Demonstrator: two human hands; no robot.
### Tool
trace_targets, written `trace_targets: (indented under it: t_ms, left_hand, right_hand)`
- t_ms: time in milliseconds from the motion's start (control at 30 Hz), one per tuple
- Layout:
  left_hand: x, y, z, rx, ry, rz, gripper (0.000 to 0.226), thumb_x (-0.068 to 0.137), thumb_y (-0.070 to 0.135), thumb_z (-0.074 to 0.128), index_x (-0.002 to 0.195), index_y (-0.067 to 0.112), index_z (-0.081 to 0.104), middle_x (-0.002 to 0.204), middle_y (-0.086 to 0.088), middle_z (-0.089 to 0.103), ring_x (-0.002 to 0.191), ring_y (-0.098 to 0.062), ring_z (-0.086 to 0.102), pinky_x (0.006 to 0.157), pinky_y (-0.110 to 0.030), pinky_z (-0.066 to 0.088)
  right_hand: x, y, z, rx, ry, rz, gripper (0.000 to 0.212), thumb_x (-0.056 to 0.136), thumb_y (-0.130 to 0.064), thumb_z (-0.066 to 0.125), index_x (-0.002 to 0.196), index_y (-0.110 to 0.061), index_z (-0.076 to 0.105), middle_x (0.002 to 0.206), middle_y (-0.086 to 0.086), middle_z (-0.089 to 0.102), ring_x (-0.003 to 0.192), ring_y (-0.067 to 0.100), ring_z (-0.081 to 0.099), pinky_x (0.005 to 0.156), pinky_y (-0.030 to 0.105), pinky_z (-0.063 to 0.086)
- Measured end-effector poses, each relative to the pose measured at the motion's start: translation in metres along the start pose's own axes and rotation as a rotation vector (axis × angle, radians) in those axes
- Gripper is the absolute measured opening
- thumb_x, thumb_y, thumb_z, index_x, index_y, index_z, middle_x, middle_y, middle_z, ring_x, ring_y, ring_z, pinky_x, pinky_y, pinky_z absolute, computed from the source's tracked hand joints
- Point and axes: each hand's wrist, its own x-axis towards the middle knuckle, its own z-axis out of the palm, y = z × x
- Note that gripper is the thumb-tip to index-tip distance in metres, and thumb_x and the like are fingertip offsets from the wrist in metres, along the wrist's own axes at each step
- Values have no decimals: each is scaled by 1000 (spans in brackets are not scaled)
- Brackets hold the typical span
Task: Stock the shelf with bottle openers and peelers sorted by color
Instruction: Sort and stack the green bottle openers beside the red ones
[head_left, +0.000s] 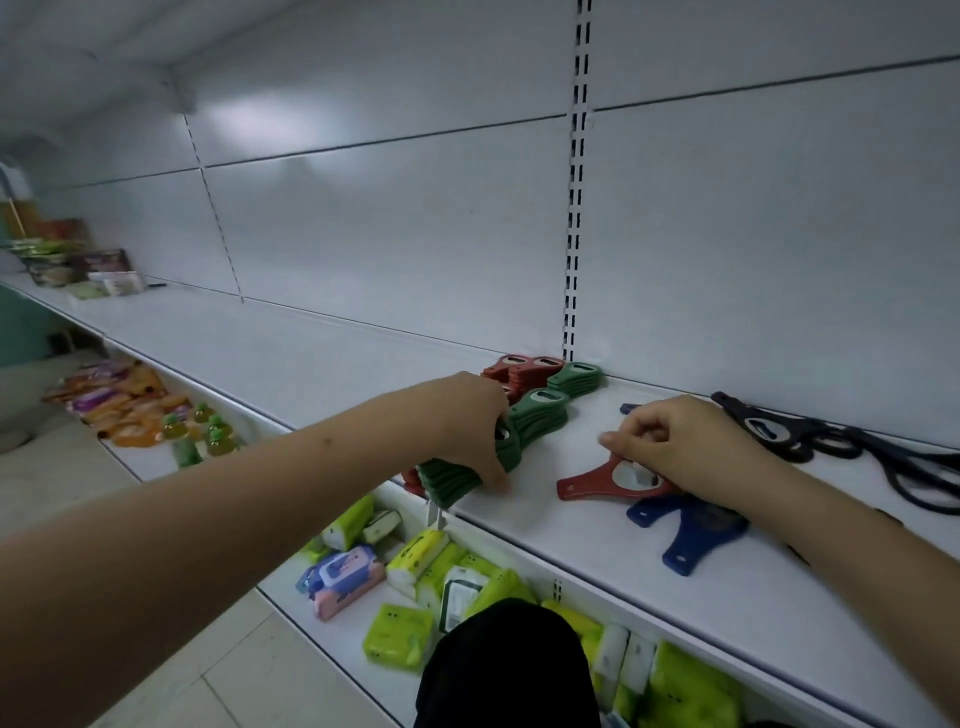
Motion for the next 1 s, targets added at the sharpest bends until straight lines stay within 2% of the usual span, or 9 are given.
trace_targets:
  t_ms: [167, 300, 400, 467, 567, 633, 767, 867, 1000]
  left_hand:
    - [3, 10, 1, 42, -38, -32, 54, 71, 57, 80, 88, 16, 50, 82, 3, 54, 84, -20, 53, 69, -29, 40]
    - [2, 14, 0, 56, -33, -49, 59, 76, 55, 77, 110, 13, 54, 97, -1, 55, 87, -19, 51, 72, -29, 40]
    - [-1, 12, 2, 68, -27, -61, 61, 78, 55, 75, 113, 8, 57, 110, -5, 63, 93, -21, 55, 73, -29, 41]
    - [-1, 11, 2, 57, -24, -67, 60, 78, 54, 76, 114, 9, 60, 111, -6, 65, 97, -22, 58, 73, -28, 42]
    - [2, 13, 5, 46, -5, -91, 43, 78, 50, 77, 86, 14, 55, 90, -2, 59, 85, -21, 54, 68, -29, 41]
    - [3, 16, 5, 46, 4, -117, 47, 78, 49, 77, 74, 16, 44, 78, 1, 51, 80, -19, 50, 67, -30, 40]
    - [5, 16, 1, 31, 22, -128, 50, 77, 50, 78, 92, 12, 49, 91, -2, 54, 85, -20, 50, 69, -30, 40]
    - [7, 13, 0, 19, 21, -126, 55, 73, 55, 79, 97, 11, 57, 92, -3, 56, 83, -20, 51, 69, -29, 40]
    - [2, 8, -7, -39, 8, -133, 72, 71, 61, 78, 119, 11, 59, 96, 1, 63, 78, -18, 60, 67, -27, 47]
  right_hand:
    - [1, 1, -2, 35, 13, -2, 29, 88, -47, 68, 71, -23, 72, 55, -5, 66, 41, -2, 45, 51, 19, 33]
    - [-1, 2, -3, 27, 23, -6, 31, 87, -48, 69, 67, -24, 69, 58, -1, 66, 40, 1, 44, 50, 21, 37]
    - [-2, 1, -4, 68, -9, 3, 32, 88, -48, 68, 70, -22, 69, 55, -6, 67, 39, 3, 42, 50, 22, 39]
    - [-3, 0, -2, 109, -48, 17, 32, 86, -49, 69, 74, -20, 71, 56, -4, 67, 39, 3, 42, 52, 23, 39]
    - [-6, -1, 2, 158, -106, 47, 27, 84, -47, 74, 81, -20, 73, 59, -6, 69, 40, 6, 45, 53, 24, 41]
    - [-6, -1, 2, 194, -128, 59, 23, 84, -43, 75, 83, -20, 74, 65, -4, 72, 42, 9, 45, 56, 29, 42]
    - [-5, -1, 3, 206, -123, 46, 19, 84, -40, 75, 81, -21, 74, 68, 1, 73, 44, 13, 46, 57, 34, 43]
    - [-6, -4, 4, 181, -133, 32, 17, 86, -38, 74, 82, -21, 74, 68, -5, 73, 45, 10, 50, 56, 29, 45]
    - [-6, -7, -3, 245, -93, 47, 12, 87, -32, 74, 83, -21, 75, 73, -3, 75, 46, 7, 55, 47, 20, 43]
